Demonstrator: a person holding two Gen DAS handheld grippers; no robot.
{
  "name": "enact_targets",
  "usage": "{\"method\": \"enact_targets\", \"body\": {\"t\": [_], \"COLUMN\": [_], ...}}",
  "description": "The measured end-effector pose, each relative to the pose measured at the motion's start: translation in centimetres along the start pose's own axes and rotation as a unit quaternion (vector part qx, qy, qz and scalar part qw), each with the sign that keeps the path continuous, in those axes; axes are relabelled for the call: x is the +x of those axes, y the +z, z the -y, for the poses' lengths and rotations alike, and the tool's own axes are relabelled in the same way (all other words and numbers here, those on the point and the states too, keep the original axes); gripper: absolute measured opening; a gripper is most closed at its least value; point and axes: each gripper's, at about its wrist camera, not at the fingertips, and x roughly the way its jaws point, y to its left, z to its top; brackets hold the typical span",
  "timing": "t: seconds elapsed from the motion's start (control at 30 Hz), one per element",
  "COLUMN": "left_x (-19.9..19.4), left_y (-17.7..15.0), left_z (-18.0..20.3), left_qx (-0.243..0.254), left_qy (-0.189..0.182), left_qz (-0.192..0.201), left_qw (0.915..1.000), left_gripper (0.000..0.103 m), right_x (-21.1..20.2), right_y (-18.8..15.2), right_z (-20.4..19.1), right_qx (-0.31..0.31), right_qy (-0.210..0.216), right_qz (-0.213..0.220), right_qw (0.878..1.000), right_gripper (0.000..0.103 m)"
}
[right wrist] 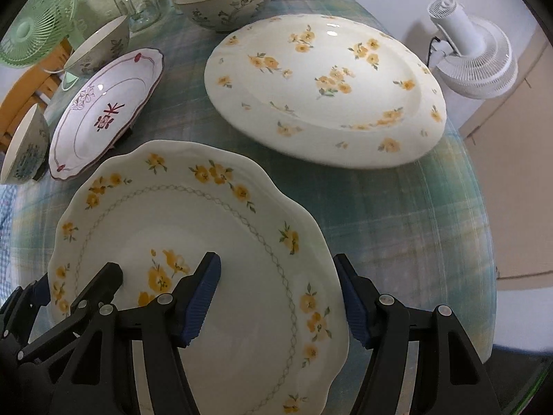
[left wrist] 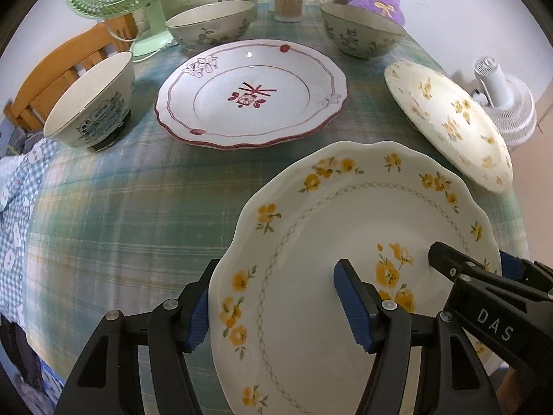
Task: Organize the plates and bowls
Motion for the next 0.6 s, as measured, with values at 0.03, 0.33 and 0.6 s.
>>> {"method": "enact_targets", "body": {"t": [0.03,0.33,0.6], "left_x": [0.1,0.4,-2.0], "left_y": [0.0,0.2,0.7], "left_z": [0.1,0.0,0.6], "left_qx": [-0.004,-0.031,-0.031], "left_qy": [0.003,0.004,0.027], "left_qz": [0.002,-0.015,0.017], "left_qw": [1.0,0.9994,0.999], "left_gripper": [0.067,0.068,0.085], "right_x": [0.0,-0.2,-2.2], "right_y": [0.1,0.1,1.2], "right_z": [0.0,0.3,2.0], "right_qx": [-0.004,-0.022,-0.026], "right_qy": [0.001,0.028,0.025], "right_qz": [0.002,0.016,0.044], "right_qw": [1.0,0.999,0.998], "right_gripper": [0.069,0.074,0.083]}}
